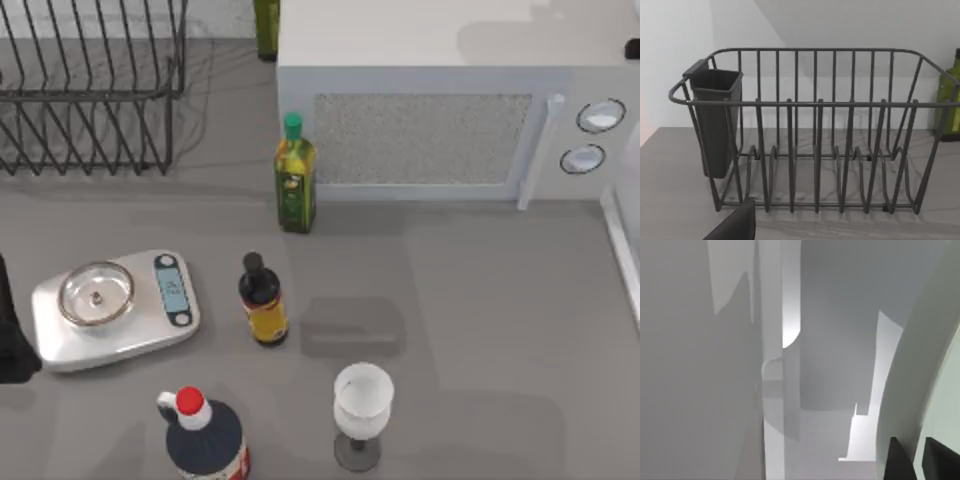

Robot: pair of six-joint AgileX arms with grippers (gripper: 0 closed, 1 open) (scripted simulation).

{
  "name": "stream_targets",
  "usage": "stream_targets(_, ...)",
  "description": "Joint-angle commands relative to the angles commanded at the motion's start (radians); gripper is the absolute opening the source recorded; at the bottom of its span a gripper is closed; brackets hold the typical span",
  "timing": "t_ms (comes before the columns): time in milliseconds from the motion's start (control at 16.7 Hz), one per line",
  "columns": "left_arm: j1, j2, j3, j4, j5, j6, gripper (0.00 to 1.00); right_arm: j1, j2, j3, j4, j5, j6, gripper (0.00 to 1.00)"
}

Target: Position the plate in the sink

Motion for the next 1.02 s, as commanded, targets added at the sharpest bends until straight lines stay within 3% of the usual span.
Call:
stream_targets(240,0.000,0.000,0.000,0.000,0.000,0.000,1.00,0.000,0.001,0.000,0.000,0.000,-0.001,0.00)
stream_targets(1020,0.000,0.000,0.000,0.000,0.000,0.000,1.00,0.000,0.001,0.000,0.000,0.000,-0.001,0.98)
